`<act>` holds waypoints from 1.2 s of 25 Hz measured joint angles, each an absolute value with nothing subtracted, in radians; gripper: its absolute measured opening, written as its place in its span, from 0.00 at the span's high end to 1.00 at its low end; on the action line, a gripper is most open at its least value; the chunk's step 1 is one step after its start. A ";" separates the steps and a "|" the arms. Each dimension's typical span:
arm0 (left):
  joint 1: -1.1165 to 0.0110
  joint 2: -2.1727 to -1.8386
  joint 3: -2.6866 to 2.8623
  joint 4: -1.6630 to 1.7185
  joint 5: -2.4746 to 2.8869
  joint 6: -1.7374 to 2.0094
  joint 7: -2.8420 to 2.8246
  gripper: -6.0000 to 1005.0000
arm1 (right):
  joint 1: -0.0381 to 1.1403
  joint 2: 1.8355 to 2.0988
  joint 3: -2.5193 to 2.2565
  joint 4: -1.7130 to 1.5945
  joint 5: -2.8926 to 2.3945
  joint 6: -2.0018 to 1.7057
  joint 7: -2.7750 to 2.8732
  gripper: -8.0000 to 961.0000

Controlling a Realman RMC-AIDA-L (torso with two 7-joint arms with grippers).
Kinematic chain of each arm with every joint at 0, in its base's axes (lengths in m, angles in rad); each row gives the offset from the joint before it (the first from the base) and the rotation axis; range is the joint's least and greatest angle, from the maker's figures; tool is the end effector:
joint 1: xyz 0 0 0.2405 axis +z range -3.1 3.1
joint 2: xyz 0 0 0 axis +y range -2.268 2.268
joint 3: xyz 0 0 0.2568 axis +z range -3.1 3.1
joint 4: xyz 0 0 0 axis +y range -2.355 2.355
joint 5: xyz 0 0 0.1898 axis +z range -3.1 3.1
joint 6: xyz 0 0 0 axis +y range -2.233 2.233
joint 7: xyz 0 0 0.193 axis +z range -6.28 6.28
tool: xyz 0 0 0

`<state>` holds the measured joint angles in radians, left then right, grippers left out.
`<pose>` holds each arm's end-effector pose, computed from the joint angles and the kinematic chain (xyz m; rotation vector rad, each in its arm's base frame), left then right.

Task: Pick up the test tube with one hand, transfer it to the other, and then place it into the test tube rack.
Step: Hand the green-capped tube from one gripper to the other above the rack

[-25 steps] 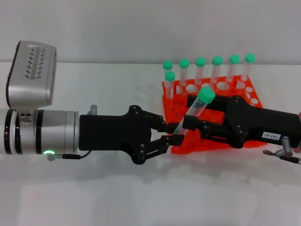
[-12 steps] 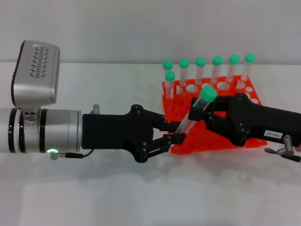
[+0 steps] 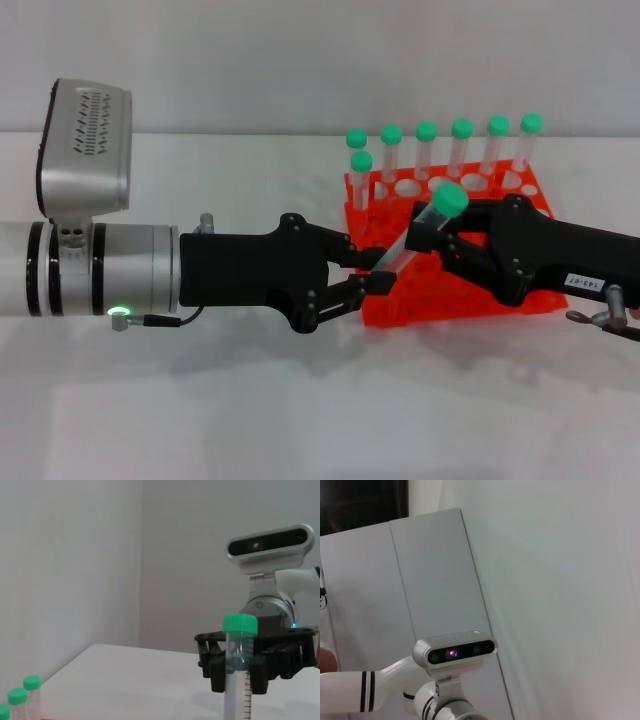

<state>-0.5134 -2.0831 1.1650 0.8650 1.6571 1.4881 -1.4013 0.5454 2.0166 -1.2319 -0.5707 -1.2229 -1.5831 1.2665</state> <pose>-0.1523 0.3265 -0.0603 -2.8804 -0.2184 -0.7894 0.1405 0.3286 -0.0303 -2.6953 0.3555 1.2739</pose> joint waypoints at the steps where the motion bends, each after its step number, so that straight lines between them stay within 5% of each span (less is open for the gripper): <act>1: -0.514 -2.083 1.165 0.865 1.657 1.484 -1.402 0.79 | 0.543 2.016 -1.230 -0.571 -1.223 -1.583 1.266 0.79; 5: -0.509 -2.083 1.163 0.864 1.652 1.461 -1.402 0.78 | 0.534 2.014 -1.221 -0.572 -1.227 -1.583 1.264 0.79; 16: -0.493 -2.082 1.156 0.836 1.600 1.443 -1.391 0.56 | 0.516 2.014 -1.221 -0.571 -1.228 -1.580 1.263 0.79; 19: -0.470 -2.082 1.156 0.836 1.575 1.441 -1.389 0.33 | 0.512 2.013 -1.220 -0.577 -1.229 -1.566 1.262 0.79; 25: -0.358 -2.077 1.150 0.836 1.476 1.433 -1.310 0.11 | 0.510 2.007 -1.193 -0.580 -1.229 -1.510 1.262 0.79; 30: -0.283 -2.078 1.131 0.830 1.448 1.432 -1.302 0.11 | 0.511 2.005 -1.173 -0.591 -1.234 -1.490 1.261 0.78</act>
<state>-0.2827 -2.0780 1.1307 0.8296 1.4477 1.4323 -1.3021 0.5111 2.0046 -1.1727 -0.5913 -1.2337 -1.4898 1.2615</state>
